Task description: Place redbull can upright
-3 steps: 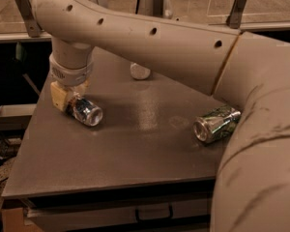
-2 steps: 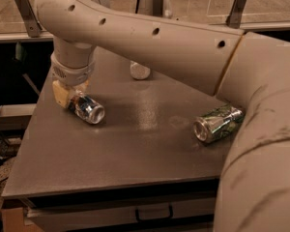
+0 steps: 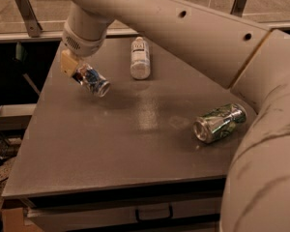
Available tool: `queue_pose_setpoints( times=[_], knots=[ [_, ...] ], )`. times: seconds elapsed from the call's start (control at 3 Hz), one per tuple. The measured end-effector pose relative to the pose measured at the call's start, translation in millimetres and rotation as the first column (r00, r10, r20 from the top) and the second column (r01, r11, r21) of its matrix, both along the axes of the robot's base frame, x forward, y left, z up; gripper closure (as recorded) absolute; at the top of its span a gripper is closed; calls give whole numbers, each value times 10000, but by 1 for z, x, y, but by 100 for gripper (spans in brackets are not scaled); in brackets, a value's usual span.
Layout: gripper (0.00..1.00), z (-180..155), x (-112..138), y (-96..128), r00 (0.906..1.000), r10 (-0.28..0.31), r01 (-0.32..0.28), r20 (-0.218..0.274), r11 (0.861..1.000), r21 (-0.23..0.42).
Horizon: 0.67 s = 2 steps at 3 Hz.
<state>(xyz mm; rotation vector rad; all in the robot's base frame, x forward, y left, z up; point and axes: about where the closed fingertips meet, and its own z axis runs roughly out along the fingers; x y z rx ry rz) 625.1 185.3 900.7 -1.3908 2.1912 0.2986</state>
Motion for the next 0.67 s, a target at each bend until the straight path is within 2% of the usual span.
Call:
queue_pose_setpoints(
  times=[0.33,0.67],
  knots=[
    [100,44,37,2,9892,676,-871,1298,9847,1511],
    [100,82,58,2,9539,1041,-1888,2815,9372,2932]
  ],
)
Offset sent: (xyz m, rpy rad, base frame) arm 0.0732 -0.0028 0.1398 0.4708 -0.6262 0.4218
